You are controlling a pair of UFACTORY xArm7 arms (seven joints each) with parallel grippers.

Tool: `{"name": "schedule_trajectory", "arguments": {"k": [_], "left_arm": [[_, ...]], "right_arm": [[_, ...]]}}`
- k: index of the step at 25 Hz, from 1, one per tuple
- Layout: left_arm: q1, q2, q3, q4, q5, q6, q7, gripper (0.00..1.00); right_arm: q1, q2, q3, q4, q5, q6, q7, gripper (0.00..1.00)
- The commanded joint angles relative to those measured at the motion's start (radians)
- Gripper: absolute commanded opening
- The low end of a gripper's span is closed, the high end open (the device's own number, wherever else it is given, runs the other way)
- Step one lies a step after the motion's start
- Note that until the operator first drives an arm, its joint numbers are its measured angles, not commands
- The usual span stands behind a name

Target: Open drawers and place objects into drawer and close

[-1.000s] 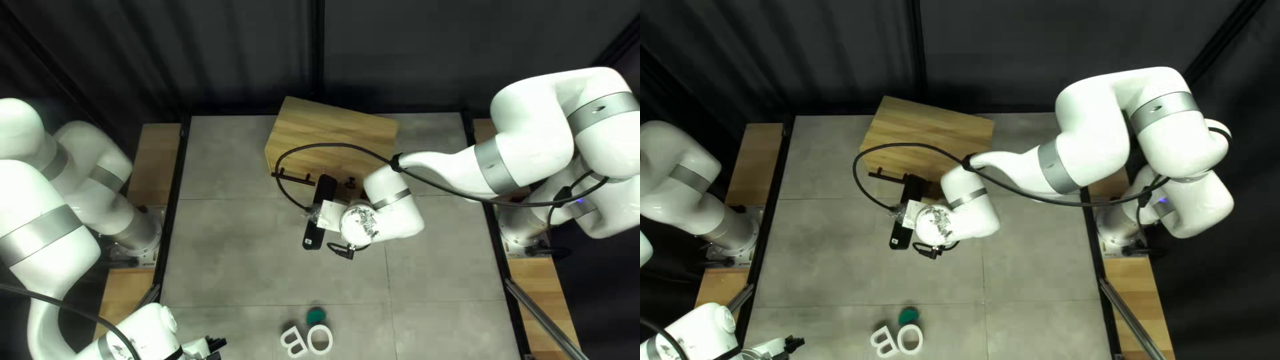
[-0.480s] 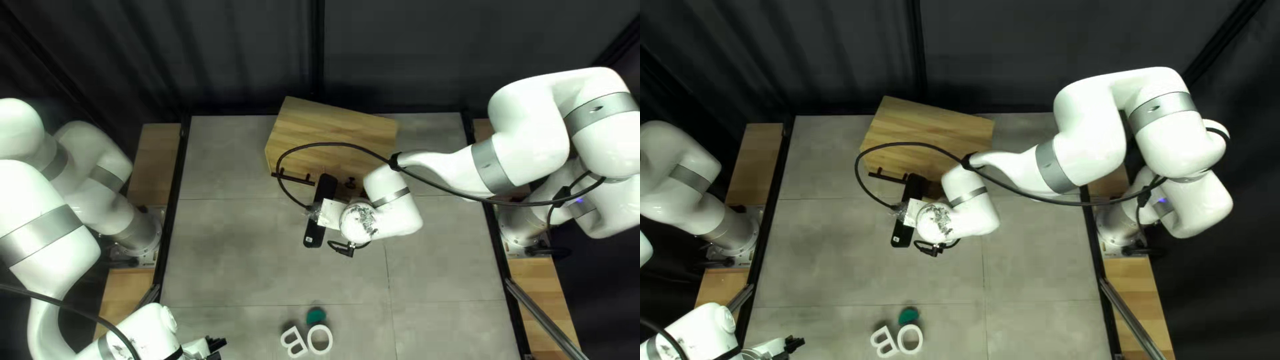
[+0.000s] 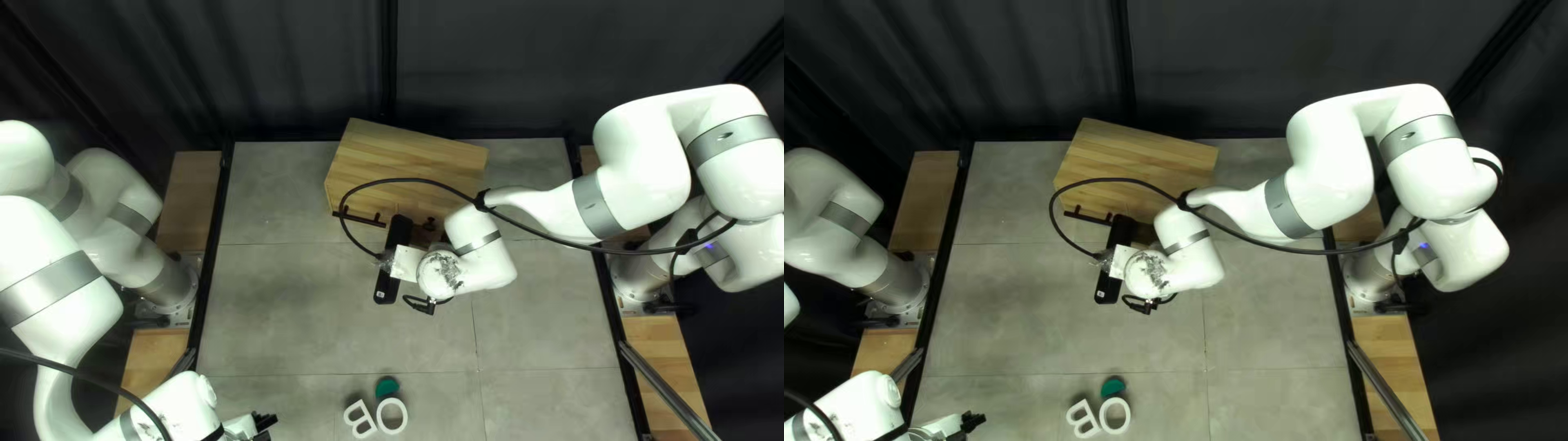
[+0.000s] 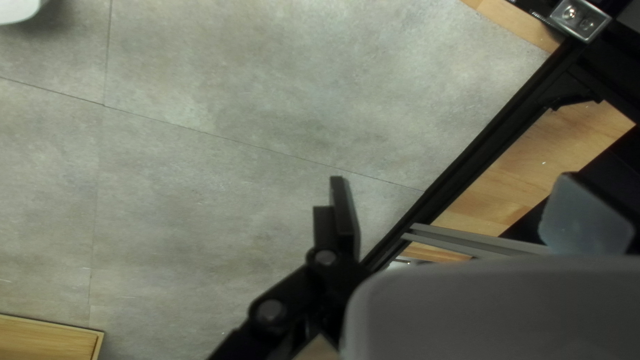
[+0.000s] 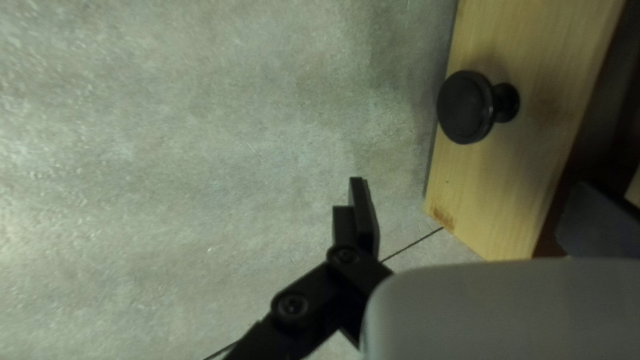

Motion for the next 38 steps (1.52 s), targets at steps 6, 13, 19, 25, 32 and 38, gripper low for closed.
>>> {"name": "schedule_trajectory", "arguments": {"k": [6,13,19,25,32,38], "left_arm": [[0.0,0.0,0.0,0.0,0.0,0.0,0.0,1.0],[0.0,0.0,0.0,0.0,0.0,0.0,0.0,1.0],[0.0,0.0,0.0,0.0,0.0,0.0,0.0,1.0],[0.0,0.0,0.0,0.0,0.0,0.0,0.0,1.0],[0.0,0.0,0.0,0.0,0.0,0.0,0.0,1.0],[0.0,0.0,0.0,0.0,0.0,0.0,0.0,1.0]], "right_arm": [[-0.011,0.002,-0.003,-0.007,0.005,-0.028,-0.004,1.0],[-0.02,0.005,-0.008,-0.019,0.014,-0.063,0.01,1.0],[-0.02,0.008,-0.009,-0.004,0.026,-0.064,0.031,1.0],[-0.019,0.034,-0.005,0.052,0.03,-0.026,0.021,1.0],[-0.021,0.046,-0.009,0.061,0.023,-0.029,0.016,1.0],[-0.024,0.059,-0.013,0.067,0.013,-0.035,0.01,1.0]]}}
